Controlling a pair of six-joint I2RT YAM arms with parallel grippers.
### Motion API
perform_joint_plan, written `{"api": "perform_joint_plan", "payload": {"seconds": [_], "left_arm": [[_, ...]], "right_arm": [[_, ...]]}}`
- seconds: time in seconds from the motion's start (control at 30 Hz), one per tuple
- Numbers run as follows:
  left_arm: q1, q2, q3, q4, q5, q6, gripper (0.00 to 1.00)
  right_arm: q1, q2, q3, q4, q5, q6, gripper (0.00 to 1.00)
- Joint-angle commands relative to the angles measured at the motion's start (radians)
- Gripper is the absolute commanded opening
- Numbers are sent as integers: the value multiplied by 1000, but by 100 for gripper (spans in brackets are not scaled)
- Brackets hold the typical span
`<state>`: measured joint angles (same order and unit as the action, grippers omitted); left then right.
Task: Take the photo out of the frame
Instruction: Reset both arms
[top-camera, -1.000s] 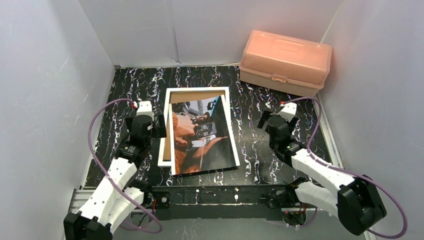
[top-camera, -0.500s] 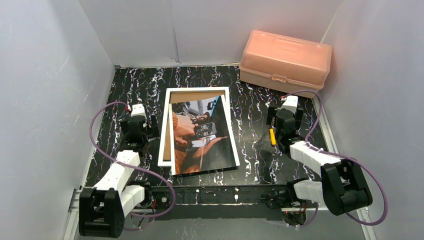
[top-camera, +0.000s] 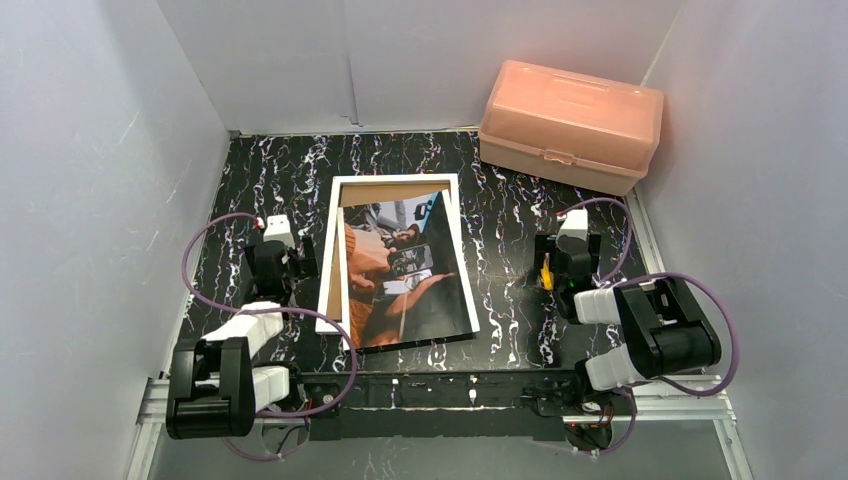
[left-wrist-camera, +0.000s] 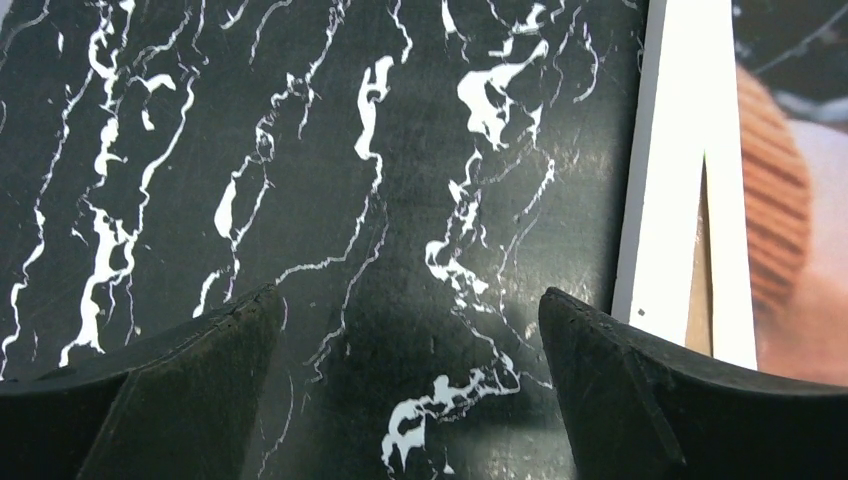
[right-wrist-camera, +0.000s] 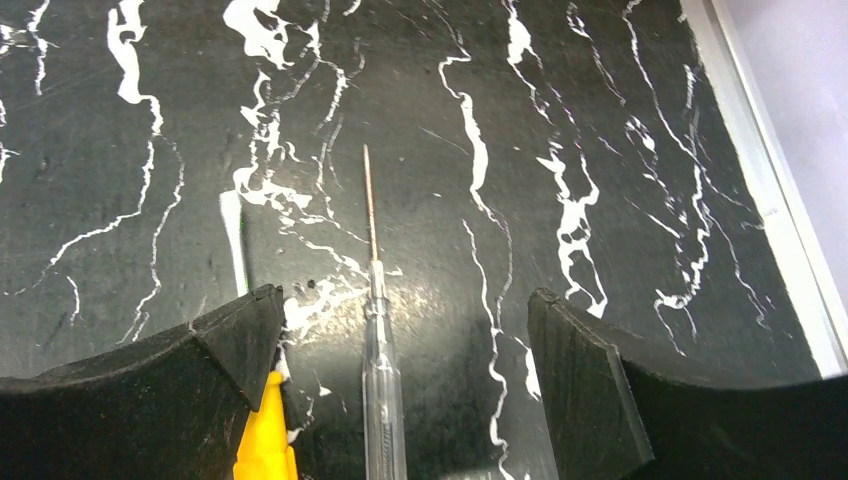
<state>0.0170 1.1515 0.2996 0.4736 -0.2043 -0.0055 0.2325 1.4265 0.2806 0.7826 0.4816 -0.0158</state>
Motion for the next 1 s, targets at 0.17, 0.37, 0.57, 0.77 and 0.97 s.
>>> {"api": "perform_joint_plan", "payload": {"seconds": [0.17,0.37,0.57,0.77,0.97], "left_arm": [[29,96,14,233,127,42,98],[34,178,87,199,124,36,95],[35,125,40,234,260,81,88],[37,127,-68,478,399,13,89],[36,322,-52,626,362,12,91]], "right_arm": [[-118,69,-56,378,-138,-10,99],[-139,176,-87,544,-190,-10,99],[-138,178,-42,459,-182,-17,99],[-138,169,-30,408,-130,7,99],[-137,178,-8,383,-155,-6,99]]}}
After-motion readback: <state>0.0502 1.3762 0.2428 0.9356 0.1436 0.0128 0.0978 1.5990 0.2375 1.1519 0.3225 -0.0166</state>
